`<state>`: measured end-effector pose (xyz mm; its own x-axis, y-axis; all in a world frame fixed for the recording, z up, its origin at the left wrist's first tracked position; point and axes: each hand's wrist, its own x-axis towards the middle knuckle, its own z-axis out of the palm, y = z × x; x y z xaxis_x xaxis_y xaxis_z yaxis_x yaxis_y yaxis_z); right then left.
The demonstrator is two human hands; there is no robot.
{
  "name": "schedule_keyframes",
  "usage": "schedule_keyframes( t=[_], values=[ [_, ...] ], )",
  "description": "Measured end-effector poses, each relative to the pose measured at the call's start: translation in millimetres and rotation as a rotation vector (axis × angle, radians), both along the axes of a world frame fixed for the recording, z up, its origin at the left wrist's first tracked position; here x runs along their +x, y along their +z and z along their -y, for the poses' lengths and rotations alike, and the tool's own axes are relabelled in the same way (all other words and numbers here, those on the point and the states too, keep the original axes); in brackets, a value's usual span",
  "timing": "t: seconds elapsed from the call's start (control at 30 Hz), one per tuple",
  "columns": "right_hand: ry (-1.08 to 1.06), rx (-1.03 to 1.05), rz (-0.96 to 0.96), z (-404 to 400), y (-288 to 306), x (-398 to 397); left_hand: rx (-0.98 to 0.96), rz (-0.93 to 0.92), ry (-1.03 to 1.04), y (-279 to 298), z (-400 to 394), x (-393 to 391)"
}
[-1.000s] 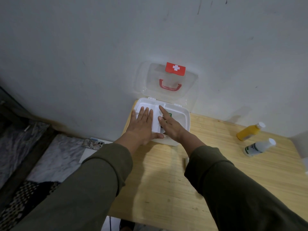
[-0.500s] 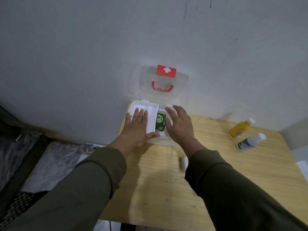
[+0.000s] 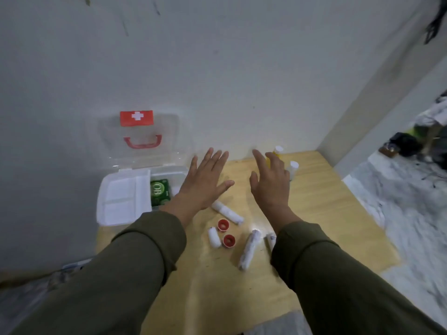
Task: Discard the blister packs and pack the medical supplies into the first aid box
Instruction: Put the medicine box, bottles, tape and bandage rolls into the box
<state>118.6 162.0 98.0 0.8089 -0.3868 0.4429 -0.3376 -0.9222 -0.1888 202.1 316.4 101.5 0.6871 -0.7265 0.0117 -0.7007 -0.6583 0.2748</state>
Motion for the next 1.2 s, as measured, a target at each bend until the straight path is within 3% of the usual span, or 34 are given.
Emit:
schedule_keyframes(
  t=[0.23,0.5,0.7,0.97,1.2],
  values=[
    [-0.201,-0.018,-0.020,78,-12,-40,-0.021,0.066,-0.067,-13,96,-4],
    [-0.138,-0.026,0.054,134,-47,-35,-0.117,0.012,-0.068,-38,178,13],
    [-0.054,0.016,0.042,149,-69,-33,-0.115,-0.020,-0.055,-50,201,15],
    [0.054,0.134,0.162,159,-61,-15,-0.395,-0.134,-0.001,-49,219,17],
    [0.060,0.204,0.188,164,-62,-2,-0.450,-0.118,0.008,-52,223,19]
  ],
)
